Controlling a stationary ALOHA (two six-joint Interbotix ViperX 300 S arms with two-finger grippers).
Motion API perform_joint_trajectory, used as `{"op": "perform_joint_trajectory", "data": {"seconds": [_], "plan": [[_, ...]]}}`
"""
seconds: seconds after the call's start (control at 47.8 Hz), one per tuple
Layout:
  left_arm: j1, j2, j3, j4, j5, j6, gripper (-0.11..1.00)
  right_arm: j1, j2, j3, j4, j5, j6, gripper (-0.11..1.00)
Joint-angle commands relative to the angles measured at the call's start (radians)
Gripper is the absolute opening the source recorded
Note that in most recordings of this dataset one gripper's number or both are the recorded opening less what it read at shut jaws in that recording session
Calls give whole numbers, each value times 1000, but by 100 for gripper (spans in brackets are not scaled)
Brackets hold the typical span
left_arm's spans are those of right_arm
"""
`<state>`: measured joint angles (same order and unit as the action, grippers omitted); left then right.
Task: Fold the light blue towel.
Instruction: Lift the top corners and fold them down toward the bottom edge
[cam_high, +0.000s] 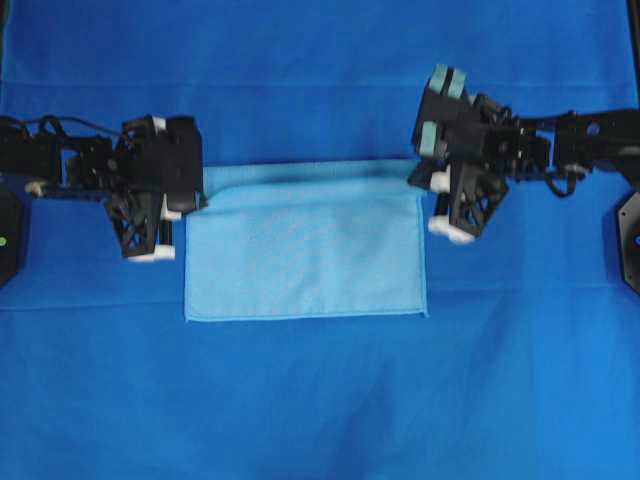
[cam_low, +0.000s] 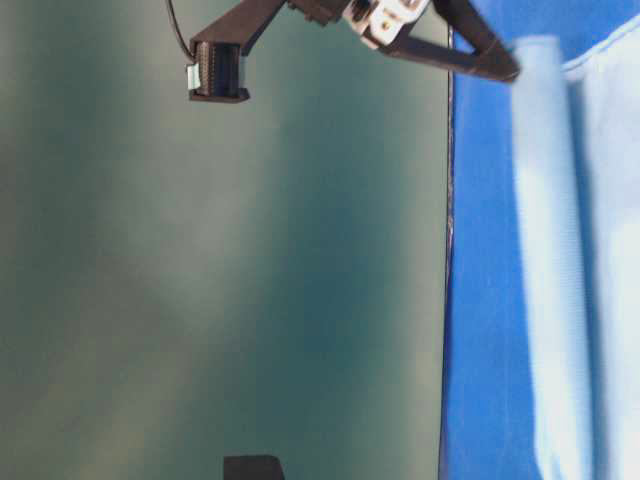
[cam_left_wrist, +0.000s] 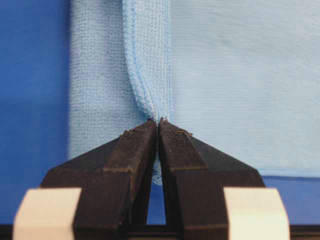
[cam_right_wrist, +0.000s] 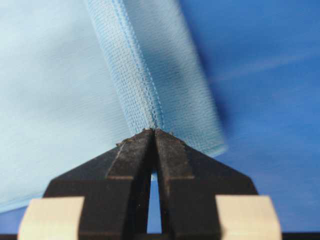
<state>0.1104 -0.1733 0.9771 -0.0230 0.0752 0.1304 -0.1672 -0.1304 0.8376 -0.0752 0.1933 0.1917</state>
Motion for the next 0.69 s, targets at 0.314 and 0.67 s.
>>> {"op": "perform_joint_trajectory", "data": {"seconds": [0.314,0.67], "plan": [[-176,17,-48,-2,92,-12,2,184,-21,2,2,12,101,2],[-305,34,-61,-5,101,-12,2,275,-15,0,3,8,155,2]]}}
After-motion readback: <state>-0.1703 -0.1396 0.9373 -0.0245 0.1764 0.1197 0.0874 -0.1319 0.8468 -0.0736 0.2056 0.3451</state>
